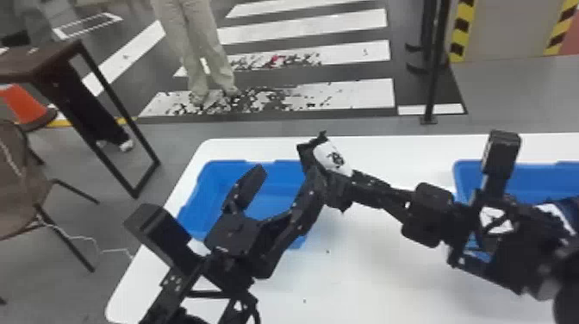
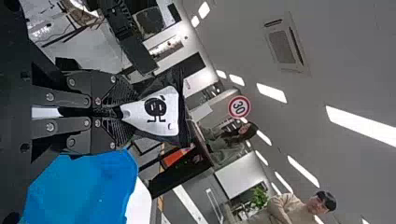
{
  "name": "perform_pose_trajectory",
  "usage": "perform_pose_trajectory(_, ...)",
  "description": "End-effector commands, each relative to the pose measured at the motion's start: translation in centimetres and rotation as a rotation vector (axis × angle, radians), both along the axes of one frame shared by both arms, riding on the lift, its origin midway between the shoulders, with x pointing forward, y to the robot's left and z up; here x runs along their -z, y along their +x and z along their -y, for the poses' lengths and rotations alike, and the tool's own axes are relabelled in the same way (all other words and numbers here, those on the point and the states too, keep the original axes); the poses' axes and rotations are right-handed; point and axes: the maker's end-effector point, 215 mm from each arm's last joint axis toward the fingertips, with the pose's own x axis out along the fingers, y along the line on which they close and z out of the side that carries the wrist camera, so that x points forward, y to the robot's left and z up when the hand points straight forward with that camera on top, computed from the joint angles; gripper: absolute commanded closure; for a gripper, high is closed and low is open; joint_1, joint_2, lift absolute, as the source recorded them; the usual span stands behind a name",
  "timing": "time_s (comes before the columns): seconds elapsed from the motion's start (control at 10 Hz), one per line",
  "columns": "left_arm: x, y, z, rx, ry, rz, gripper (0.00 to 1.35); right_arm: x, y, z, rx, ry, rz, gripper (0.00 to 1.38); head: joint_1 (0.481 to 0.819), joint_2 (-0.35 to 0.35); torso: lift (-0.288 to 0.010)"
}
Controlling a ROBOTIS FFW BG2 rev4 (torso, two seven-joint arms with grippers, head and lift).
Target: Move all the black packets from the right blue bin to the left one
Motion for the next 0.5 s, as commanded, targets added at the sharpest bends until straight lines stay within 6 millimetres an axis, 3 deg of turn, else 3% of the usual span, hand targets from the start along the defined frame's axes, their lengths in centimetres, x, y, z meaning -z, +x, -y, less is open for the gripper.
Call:
perform_pose_trajectory(0.0,0.3,0.0,0.3,0.008,-0.002,-0.010,0.13,-0.3,-1.2,-1.4,-0.038,0.011,-0.006,1.09,0.695,0.291,-0.140)
perform_pose_trajectory(0.4,0.5,0.3,0.0,-0.002,-0.005,-0.003,0.18,-0.5,-4.2,-4.3,-0.123,0.037,-0.033,1.09,0.695,0.350,-0.140)
